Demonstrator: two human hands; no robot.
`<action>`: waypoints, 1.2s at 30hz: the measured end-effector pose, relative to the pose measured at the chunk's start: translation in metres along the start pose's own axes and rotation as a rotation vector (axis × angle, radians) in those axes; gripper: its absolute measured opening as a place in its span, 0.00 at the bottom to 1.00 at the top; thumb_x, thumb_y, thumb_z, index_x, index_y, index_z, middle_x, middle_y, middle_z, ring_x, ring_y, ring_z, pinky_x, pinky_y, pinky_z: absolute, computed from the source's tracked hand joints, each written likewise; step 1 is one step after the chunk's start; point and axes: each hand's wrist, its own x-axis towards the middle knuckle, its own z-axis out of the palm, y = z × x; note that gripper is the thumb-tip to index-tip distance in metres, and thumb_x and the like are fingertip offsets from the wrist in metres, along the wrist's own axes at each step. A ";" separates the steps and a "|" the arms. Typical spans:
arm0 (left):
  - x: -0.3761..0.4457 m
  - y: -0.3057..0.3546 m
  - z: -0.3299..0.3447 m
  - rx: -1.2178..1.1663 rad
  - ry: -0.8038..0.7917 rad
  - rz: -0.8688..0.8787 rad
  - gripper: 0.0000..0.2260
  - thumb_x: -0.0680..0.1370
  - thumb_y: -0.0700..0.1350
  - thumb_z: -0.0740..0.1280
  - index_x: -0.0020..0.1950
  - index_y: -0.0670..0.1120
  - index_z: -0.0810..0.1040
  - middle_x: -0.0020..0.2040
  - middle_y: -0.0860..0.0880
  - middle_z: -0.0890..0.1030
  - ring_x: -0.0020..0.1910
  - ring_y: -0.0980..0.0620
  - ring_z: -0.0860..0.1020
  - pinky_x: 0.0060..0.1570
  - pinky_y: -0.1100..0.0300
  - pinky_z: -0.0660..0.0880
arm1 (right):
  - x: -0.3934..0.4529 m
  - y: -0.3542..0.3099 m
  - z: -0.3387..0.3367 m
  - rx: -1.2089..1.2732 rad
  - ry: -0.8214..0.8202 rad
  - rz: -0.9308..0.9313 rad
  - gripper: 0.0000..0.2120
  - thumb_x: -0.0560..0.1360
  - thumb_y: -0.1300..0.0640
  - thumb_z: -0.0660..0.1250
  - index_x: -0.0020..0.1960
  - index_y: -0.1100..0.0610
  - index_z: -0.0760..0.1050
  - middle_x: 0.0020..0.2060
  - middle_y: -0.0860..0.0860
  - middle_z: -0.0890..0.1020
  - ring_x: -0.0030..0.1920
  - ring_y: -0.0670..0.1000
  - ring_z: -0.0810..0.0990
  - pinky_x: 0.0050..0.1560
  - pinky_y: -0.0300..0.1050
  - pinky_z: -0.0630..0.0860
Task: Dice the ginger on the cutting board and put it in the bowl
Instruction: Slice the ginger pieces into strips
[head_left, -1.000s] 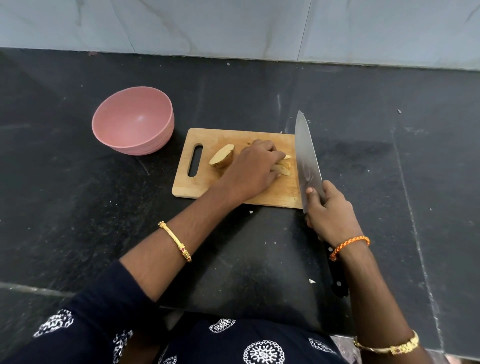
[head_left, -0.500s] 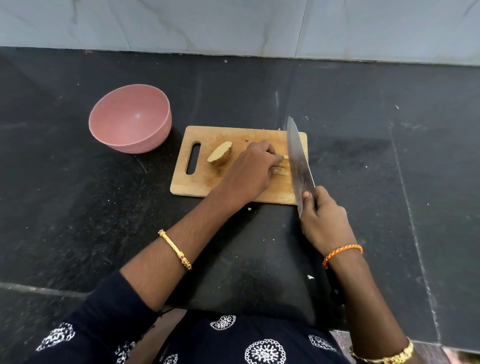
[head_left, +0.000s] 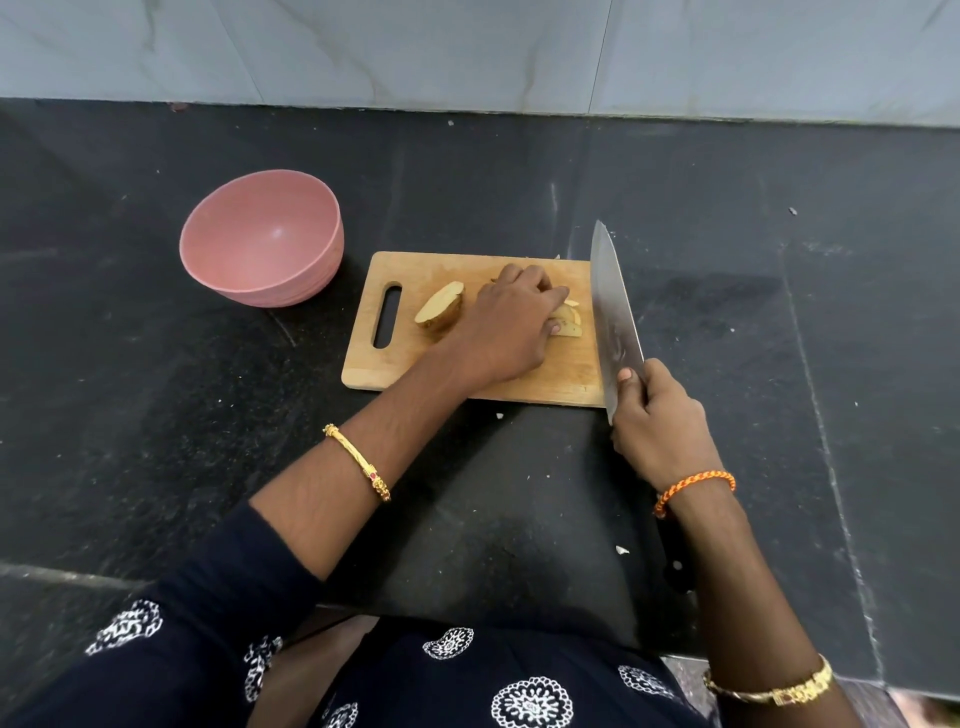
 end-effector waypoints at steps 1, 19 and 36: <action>0.001 0.000 -0.001 0.009 -0.014 0.005 0.20 0.80 0.46 0.60 0.72 0.46 0.65 0.66 0.47 0.68 0.67 0.49 0.63 0.65 0.52 0.65 | 0.000 -0.001 -0.001 -0.001 0.004 0.001 0.14 0.80 0.51 0.53 0.37 0.54 0.62 0.35 0.58 0.78 0.40 0.62 0.79 0.42 0.53 0.76; -0.009 0.010 0.013 -0.068 0.223 -0.103 0.12 0.79 0.42 0.60 0.60 0.46 0.78 0.55 0.48 0.73 0.56 0.50 0.68 0.49 0.60 0.57 | -0.027 -0.018 0.020 -0.168 0.006 0.008 0.08 0.81 0.52 0.50 0.47 0.56 0.61 0.38 0.60 0.76 0.38 0.62 0.73 0.39 0.50 0.70; -0.004 0.010 0.022 -0.211 0.340 -0.118 0.12 0.78 0.39 0.62 0.60 0.43 0.79 0.50 0.46 0.76 0.50 0.52 0.68 0.49 0.59 0.70 | -0.016 -0.044 0.006 -0.451 -0.220 0.148 0.13 0.78 0.58 0.58 0.62 0.58 0.61 0.49 0.60 0.74 0.48 0.61 0.75 0.46 0.52 0.72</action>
